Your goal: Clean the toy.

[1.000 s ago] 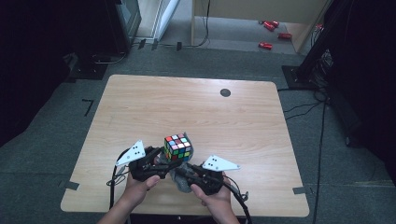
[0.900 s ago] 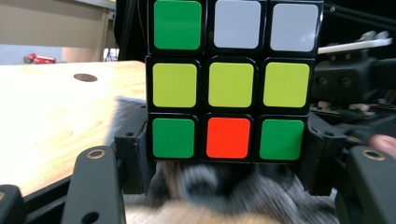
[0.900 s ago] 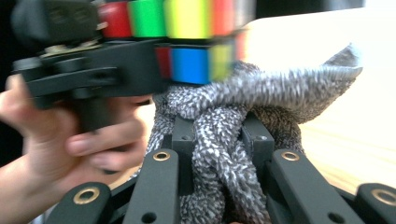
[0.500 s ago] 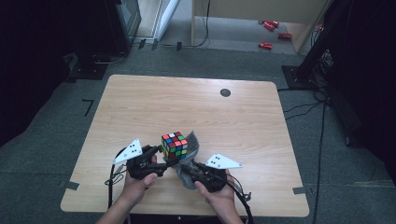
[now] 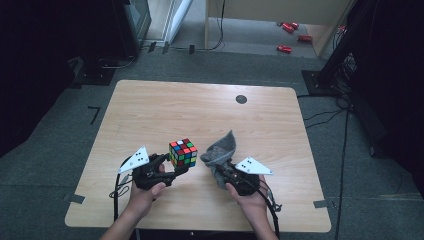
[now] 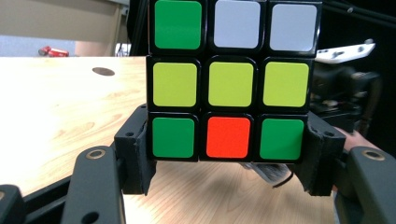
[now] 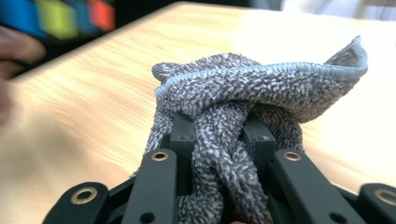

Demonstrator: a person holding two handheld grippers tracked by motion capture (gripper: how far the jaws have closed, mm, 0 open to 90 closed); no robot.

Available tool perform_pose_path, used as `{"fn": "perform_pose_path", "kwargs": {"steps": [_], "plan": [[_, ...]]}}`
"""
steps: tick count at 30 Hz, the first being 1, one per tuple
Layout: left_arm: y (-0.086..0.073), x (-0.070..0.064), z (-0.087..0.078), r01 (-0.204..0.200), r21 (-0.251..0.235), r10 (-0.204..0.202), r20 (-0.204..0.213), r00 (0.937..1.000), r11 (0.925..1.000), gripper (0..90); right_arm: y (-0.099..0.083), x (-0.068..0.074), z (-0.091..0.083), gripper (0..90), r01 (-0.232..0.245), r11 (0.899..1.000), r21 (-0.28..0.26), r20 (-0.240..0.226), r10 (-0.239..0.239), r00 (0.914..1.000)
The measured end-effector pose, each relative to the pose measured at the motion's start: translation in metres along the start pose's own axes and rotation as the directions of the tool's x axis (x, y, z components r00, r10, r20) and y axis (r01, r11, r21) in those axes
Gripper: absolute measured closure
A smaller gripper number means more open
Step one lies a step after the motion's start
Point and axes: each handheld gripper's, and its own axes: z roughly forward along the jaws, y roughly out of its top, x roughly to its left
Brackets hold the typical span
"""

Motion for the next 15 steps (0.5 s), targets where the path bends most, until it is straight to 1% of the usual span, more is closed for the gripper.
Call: {"fn": "perform_pose_path", "kwargs": {"steps": [1,3,4,5,6,8,9,10,12,13,15], "plan": [[-0.001,0.001,0.001,-0.001,0.008,0.001,-0.006,1.0000,1.0000,34.4,-0.003,-0.005,0.001,71.6,-0.013,1.000,0.013,0.013,0.013,0.9998],[-0.002,0.002,0.002,-0.006,0.027,0.006,-0.017,0.9998,0.9996,34.4,-0.008,-0.013,0.005,71.1,-0.053,0.998,0.024,0.015,0.052,0.9985],[-0.003,0.003,0.003,-0.004,0.033,0.005,-0.020,0.9998,0.9994,34.4,-0.009,-0.014,0.007,69.8,-0.052,0.998,0.035,0.016,0.052,0.9985],[-0.004,0.004,0.003,-0.003,0.043,0.005,-0.026,0.9997,0.9991,34.4,-0.010,-0.015,0.009,67.0,-0.041,0.998,0.045,0.018,0.040,0.9990],[-0.004,0.005,0.004,-0.002,0.046,0.003,-0.029,0.9996,0.9989,34.4,-0.011,-0.014,0.010,61.5,-0.023,0.998,0.052,0.010,0.023,0.9997],[-0.005,0.006,0.004,0.001,0.058,0.001,-0.033,0.9994,0.9983,34.4,-0.011,-0.012,0.011,53.3,-0.001,0.999,0.049,-0.005,0.001,1.0000],[-0.004,0.008,0.004,0.004,0.063,-0.002,-0.034,0.9994,0.9980,34.4,-0.010,-0.011,0.010,48.5,0.014,0.999,0.039,-0.010,-0.014,0.9999],[-0.004,0.008,0.004,0.016,0.063,-0.014,-0.035,0.9993,0.9979,34.4,-0.010,-0.011,0.010,44.2,0.033,0.999,0.021,-0.014,-0.033,0.9994],[-0.003,0.010,0.002,0.031,0.060,-0.029,-0.035,0.9990,0.9977,34.4,-0.008,-0.010,0.008,36.7,0.061,0.998,-0.009,-0.012,-0.062,0.9980],[-0.003,0.012,0.001,0.037,0.060,-0.035,-0.033,0.9988,0.9975,34.4,-0.006,-0.010,0.007,33.6,0.074,0.997,-0.018,-0.015,-0.074,0.9971],[-0.002,0.014,0.000,0.049,0.061,-0.048,-0.030,0.9984,0.9969,34.4,-0.004,-0.009,0.005,30.4,0.099,0.994,-0.042,-0.026,-0.100,0.9946]]}}
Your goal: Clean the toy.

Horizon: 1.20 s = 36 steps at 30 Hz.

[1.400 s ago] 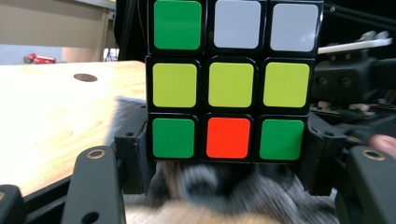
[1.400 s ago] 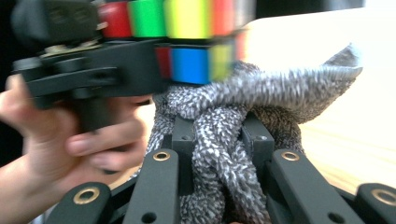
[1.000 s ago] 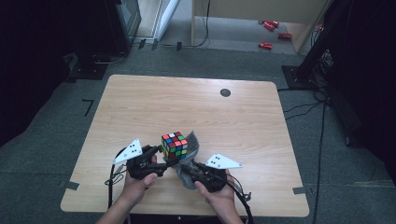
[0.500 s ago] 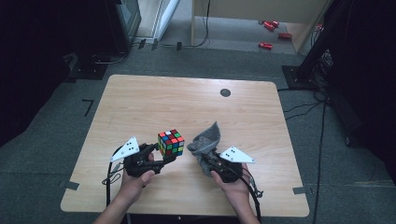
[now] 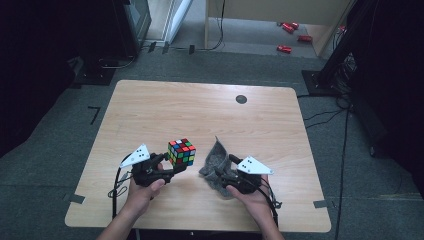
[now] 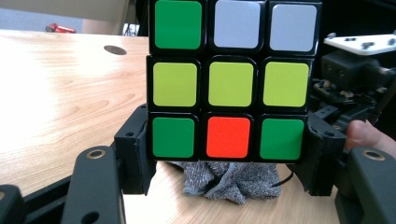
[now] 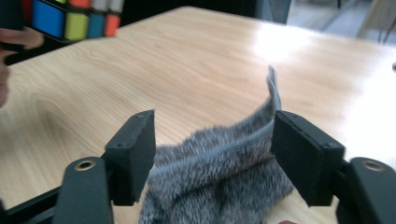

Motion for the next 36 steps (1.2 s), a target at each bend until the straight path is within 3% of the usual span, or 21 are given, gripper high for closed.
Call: {"fn": "perform_pose_path", "kwargs": {"steps": [4,5,7,11,14,18,23,28,36], "plan": [[0.000,0.002,0.000,0.015,0.014,-0.015,0.005,0.9999,0.9998,34.4,0.006,0.005,-0.005,27.0,0.050,0.997,-0.058,-0.024,-0.052,0.9984],[0.000,0.002,0.001,0.017,0.019,-0.017,0.007,0.9998,0.9997,34.4,0.008,0.008,-0.006,26.5,0.082,0.994,-0.072,-0.034,-0.085,0.9958],[0.000,0.001,0.003,0.020,0.028,-0.020,0.018,0.9996,0.9994,34.4,0.011,0.016,-0.008,25.5,0.144,0.985,-0.093,-0.044,-0.148,0.9880],[0.002,-0.002,0.005,0.008,0.049,-0.010,0.050,0.9987,0.9988,34.5,0.013,0.029,-0.008,24.5,0.205,0.969,-0.136,-0.090,-0.218,0.9718],[0.003,0.000,0.006,0.007,0.062,-0.011,0.056,0.9984,0.9980,34.5,0.012,0.035,-0.005,24.0,0.230,0.962,-0.147,-0.106,-0.247,0.9633],[0.004,0.005,0.005,0.033,0.080,-0.040,0.092,0.9949,0.9962,34.5,0.010,0.039,-0.004,24.0,0.257,0.951,-0.170,-0.107,-0.277,0.9549],[0.008,0.010,0.004,0.058,0.099,-0.072,0.150,0.9861,0.9934,34.5,0.007,0.045,0.000,24.2,0.316,0.929,-0.192,-0.106,-0.340,0.9344],[0.009,0.010,0.007,0.063,0.134,-0.086,0.176,0.9807,0.9890,34.5,0.006,0.049,0.001,24.3,0.376,0.897,-0.234,-0.079,-0.403,0.9118],[0.011,0.005,0.011,0.051,0.188,-0.095,0.236,0.9671,0.9808,34.5,0.005,0.053,0.001,23.1,0.436,0.857,-0.276,-0.046,-0.465,0.8844]]}}
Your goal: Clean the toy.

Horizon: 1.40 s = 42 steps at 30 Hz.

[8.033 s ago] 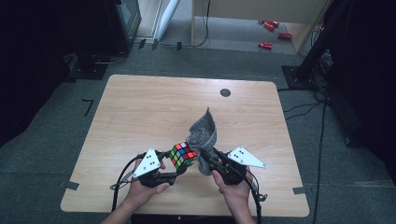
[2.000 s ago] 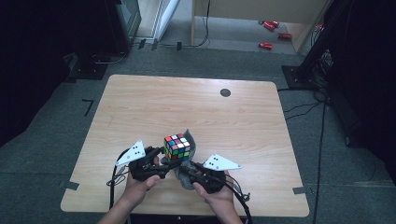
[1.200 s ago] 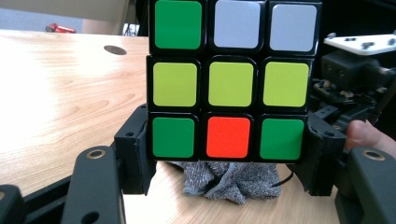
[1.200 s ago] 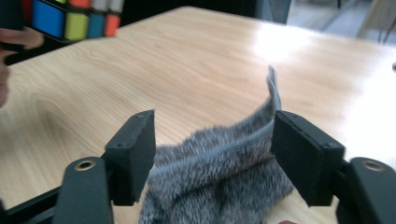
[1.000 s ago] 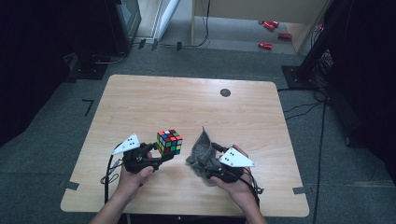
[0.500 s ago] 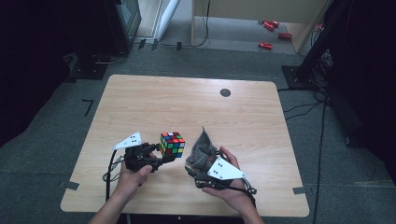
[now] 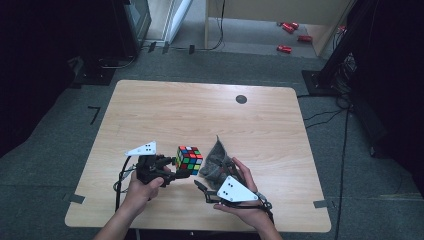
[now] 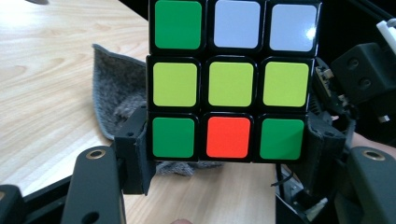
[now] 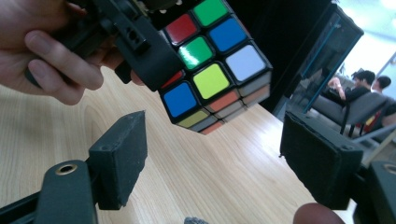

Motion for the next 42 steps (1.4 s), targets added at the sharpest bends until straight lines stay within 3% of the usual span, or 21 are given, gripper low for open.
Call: {"fn": "perform_pose_path", "kwargs": {"steps": [4,15,23,28,35,38,42], "plan": [[0.000,0.000,0.001,0.013,0.013,-0.013,0.011,0.9999,0.9998,34.5,-0.001,0.003,0.002,21.0,0.032,0.999,-0.005,-0.013,-0.032,0.9994],[0.002,-0.001,0.006,0.051,0.075,-0.055,0.052,0.9971,0.9959,34.4,-0.003,0.004,0.004,18.6,0.093,0.995,-0.019,0.017,-0.093,0.9955],[0.001,-0.002,0.015,0.084,0.137,-0.097,0.091,0.9911,0.9870,34.4,-0.004,0.007,0.006,17.9,0.130,0.991,-0.034,0.034,-0.129,0.9910],[-0.002,0.000,0.021,0.133,0.159,-0.155,0.130,0.9794,0.9782,34.4,-0.005,0.009,0.007,20.6,0.159,0.987,-0.027,0.043,-0.158,0.9865],[-0.004,0.001,0.023,0.149,0.169,-0.171,0.123,0.9776,0.9743,34.2,-0.007,0.013,0.008,31.7,0.196,0.980,-0.021,0.038,-0.195,0.9800],[-0.004,0.002,0.024,0.150,0.164,-0.171,0.125,0.9773,0.9750,33.7,-0.007,0.013,0.007,34.1,0.185,0.983,-0.013,0.032,-0.185,0.9822],[-0.003,0.001,0.021,0.129,0.120,-0.142,0.113,0.9834,0.9845,27.1,-0.008,0.010,0.005,34.2,0.148,0.989,-0.001,0.033,-0.148,0.9885]]}}
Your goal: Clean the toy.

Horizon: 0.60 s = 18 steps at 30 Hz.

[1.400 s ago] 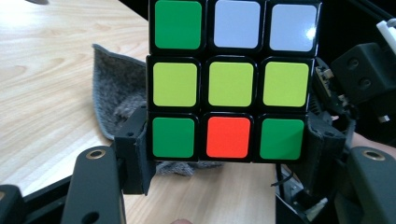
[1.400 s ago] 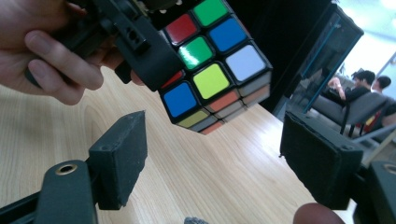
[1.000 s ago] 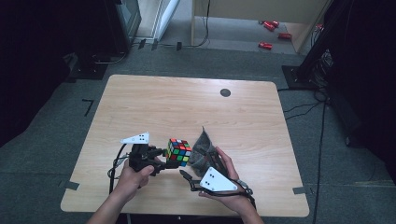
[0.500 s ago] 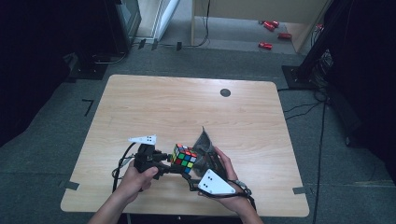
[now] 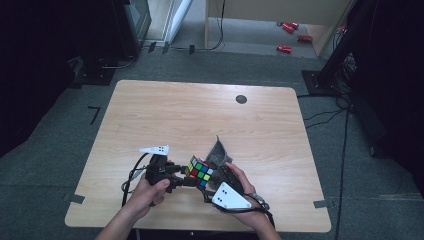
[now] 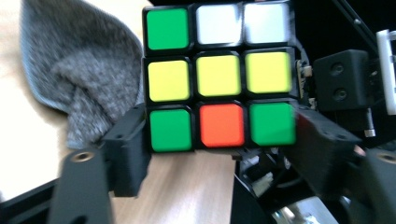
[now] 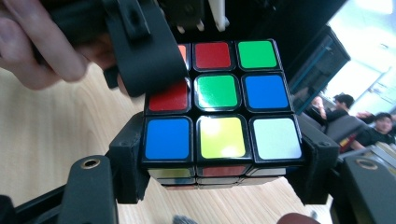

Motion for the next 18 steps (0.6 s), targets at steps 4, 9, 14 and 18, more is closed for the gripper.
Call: {"fn": "perform_pose_path", "kwargs": {"steps": [4,9,14,18], "plan": [[0.001,0.000,-0.012,-0.044,-0.083,0.040,-0.050,0.9980,0.9956,19.9,-0.004,-0.006,-0.003,34.2,-0.029,0.999,0.031,0.023,0.029,0.9993],[-0.004,0.007,-0.021,-0.113,-0.137,0.080,-0.229,0.9701,0.9841,15.7,-0.011,-0.018,-0.006,34.3,-0.105,0.992,0.065,0.085,0.099,0.9914],[-0.011,0.003,-0.016,-0.243,-0.125,0.172,-0.415,0.8935,0.9620,15.4,-0.007,-0.030,-0.012,34.2,-0.213,0.975,0.054,0.125,0.205,0.9707],[-0.016,-0.006,-0.003,-0.376,-0.059,0.297,-0.504,0.8109,0.9249,15.4,0.000,-0.035,-0.015,34.2,-0.313,0.949,0.040,0.123,0.306,0.9440]]}}
